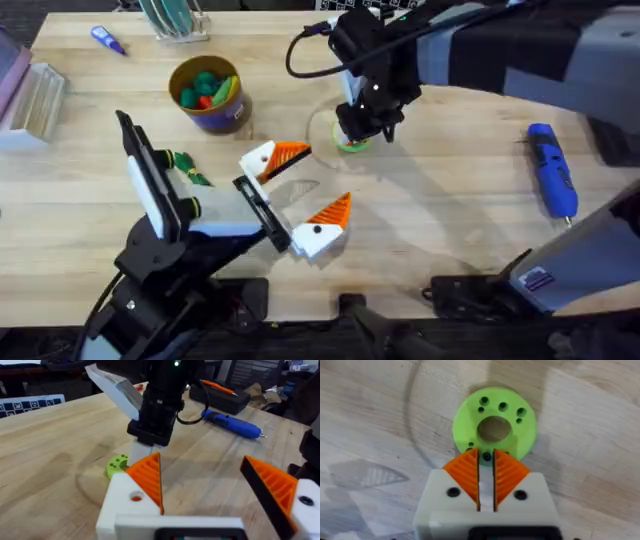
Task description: Pick up the gripper from the table and insert it into the empty holder that is missing its gripper. Then pick up a screw, insert it into the mounting hole, and use the screwdriver to tighten it. Finally, clean up the table by picking up the vegetable and placing it into the bucket.
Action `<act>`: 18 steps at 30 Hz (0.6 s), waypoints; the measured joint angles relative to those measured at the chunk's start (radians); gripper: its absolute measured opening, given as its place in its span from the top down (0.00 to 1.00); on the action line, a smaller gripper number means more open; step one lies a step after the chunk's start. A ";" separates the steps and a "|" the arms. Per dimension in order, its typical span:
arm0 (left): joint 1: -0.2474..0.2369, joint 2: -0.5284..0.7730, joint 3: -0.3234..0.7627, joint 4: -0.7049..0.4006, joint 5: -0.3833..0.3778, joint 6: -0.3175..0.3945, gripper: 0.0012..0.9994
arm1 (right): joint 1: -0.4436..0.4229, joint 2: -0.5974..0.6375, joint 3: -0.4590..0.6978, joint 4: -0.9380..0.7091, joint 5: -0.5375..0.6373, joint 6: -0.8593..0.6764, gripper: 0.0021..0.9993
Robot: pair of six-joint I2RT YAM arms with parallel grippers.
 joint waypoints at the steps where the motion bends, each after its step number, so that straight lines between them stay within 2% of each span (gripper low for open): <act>1: 0.000 0.000 0.000 0.000 0.000 0.000 0.01 | 0.000 0.000 0.000 0.001 0.002 0.000 0.85; 5: 0.000 0.000 0.000 0.000 0.000 0.000 0.01 | 0.000 0.000 0.000 0.002 0.008 0.004 0.98; 18: 0.000 0.000 0.000 0.000 0.000 0.000 0.01 | -0.002 -0.005 0.031 -0.077 0.011 0.011 0.99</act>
